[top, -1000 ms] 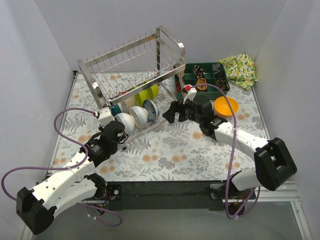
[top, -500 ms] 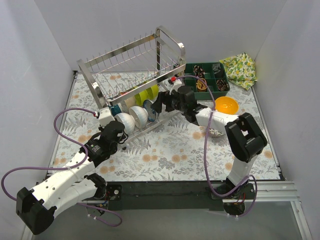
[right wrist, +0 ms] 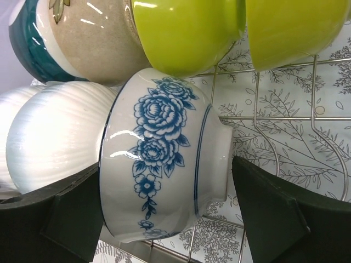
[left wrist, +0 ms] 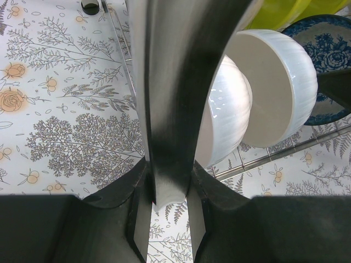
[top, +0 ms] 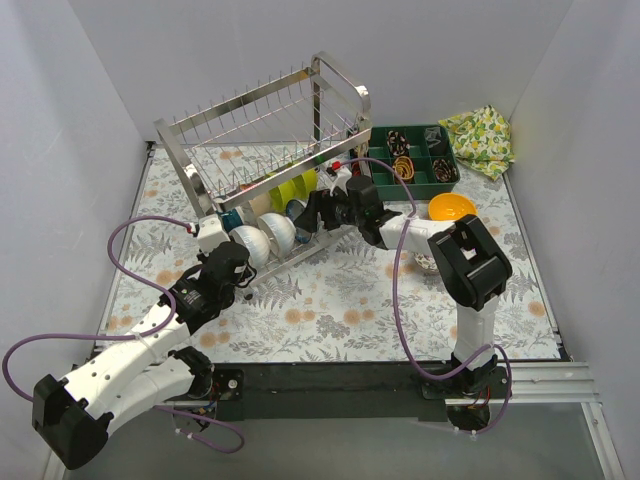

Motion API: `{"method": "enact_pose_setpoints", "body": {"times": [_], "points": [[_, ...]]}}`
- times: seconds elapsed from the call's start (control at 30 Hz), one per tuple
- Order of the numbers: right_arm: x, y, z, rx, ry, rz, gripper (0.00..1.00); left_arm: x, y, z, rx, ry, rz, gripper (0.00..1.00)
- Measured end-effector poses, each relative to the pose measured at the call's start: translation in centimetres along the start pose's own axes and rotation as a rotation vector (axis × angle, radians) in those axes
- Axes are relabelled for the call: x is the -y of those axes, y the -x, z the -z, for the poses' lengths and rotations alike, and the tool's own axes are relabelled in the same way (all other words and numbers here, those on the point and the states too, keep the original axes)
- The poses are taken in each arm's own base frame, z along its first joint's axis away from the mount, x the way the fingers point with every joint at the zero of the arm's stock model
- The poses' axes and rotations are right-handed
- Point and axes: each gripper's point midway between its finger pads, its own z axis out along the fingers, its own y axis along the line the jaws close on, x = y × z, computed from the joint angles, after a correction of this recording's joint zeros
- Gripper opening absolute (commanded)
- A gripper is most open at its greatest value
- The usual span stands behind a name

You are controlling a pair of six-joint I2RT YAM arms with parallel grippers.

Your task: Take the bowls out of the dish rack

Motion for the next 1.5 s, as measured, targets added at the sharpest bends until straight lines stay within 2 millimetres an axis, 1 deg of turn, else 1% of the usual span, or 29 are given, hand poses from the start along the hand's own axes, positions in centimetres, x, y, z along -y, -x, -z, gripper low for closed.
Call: {"method": "enact_pose_setpoints", "body": {"times": [0.17, 0.53, 0.87, 0.97, 1.0, 1.07, 1.1, 1.17, 1.2, 1.37, 1.5], "points": [[-0.4, 0.0, 0.1, 0.005, 0.021, 0.003, 0.93, 0.0, 0.0, 0.0, 0.0, 0.0, 0.0, 0.02], [-2.0, 0.9, 1.7, 0.025, 0.06, 0.026, 0.92, 0.0, 0.0, 0.0, 0.0, 0.0, 0.0, 0.02], [-2.3, 1.0, 1.9, 0.025, 0.072, 0.035, 0.81, 0.0, 0.0, 0.0, 0.0, 0.0, 0.0, 0.03], [-2.3, 1.0, 1.9, 0.027, 0.073, 0.04, 0.72, 0.0, 0.0, 0.0, 0.0, 0.0, 0.0, 0.02], [-2.2, 1.1, 2.0, 0.027, 0.073, 0.041, 0.65, 0.0, 0.0, 0.0, 0.0, 0.0, 0.0, 0.03], [-2.2, 1.1, 2.0, 0.028, 0.073, 0.042, 0.57, 0.0, 0.0, 0.0, 0.0, 0.0, 0.0, 0.02], [-2.2, 1.1, 2.1, 0.029, 0.073, 0.043, 0.49, 0.0, 0.0, 0.0, 0.0, 0.0, 0.0, 0.02], [-2.2, 1.0, 2.3, 0.03, 0.073, 0.045, 0.41, 0.0, 0.0, 0.0, 0.0, 0.0, 0.0, 0.02], [-2.2, 1.1, 2.4, 0.031, 0.071, 0.047, 0.34, 0.0, 0.0, 0.0, 0.0, 0.0, -0.001, 0.02], [-2.3, 1.0, 2.9, 0.033, 0.063, 0.054, 0.27, 0.0, 0.0, 0.0, 0.0, 0.0, -0.001, 0.02], [-2.3, 1.0, 3.4, 0.038, 0.046, 0.072, 0.25, 0.0, 0.0, 0.0, 0.0, 0.0, -0.001, 0.02]]}}
